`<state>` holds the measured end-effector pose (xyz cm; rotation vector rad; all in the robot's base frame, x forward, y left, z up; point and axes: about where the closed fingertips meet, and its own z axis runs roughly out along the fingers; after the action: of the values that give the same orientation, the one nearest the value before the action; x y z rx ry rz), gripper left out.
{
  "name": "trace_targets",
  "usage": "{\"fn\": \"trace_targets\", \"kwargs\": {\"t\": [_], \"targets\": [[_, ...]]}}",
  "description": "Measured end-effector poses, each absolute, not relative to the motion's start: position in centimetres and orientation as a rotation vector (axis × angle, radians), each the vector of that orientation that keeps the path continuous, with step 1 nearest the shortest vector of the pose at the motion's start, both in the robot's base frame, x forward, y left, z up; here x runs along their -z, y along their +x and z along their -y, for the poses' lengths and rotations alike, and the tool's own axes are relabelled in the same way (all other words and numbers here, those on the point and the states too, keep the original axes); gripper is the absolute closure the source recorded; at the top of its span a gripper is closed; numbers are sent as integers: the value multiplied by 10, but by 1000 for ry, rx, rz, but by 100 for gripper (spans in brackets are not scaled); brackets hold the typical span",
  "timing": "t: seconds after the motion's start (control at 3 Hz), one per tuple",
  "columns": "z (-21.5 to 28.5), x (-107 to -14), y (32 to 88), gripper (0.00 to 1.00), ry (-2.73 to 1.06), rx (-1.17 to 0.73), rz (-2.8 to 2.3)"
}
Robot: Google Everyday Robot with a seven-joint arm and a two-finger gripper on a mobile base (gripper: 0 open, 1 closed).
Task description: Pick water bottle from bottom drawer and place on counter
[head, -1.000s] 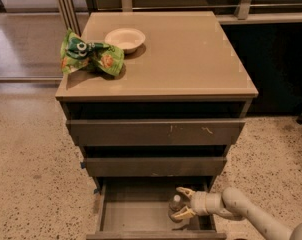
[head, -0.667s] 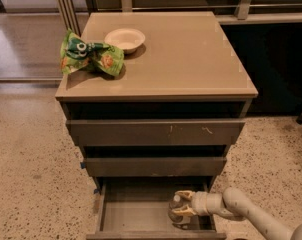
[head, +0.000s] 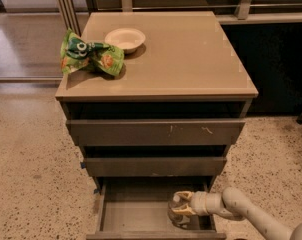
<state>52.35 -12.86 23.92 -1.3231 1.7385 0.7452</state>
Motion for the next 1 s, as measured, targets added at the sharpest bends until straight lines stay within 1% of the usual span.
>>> {"fn": "trace_targets", "kwargs": {"t": [0.33,0.67,1.0], "targets": [[129,-239,523,100,-1323,-745,-1738],[126,-255,518,100,-1315,-744,-1738],[126,-312,512,100,-1287,-728,-1741]]}}
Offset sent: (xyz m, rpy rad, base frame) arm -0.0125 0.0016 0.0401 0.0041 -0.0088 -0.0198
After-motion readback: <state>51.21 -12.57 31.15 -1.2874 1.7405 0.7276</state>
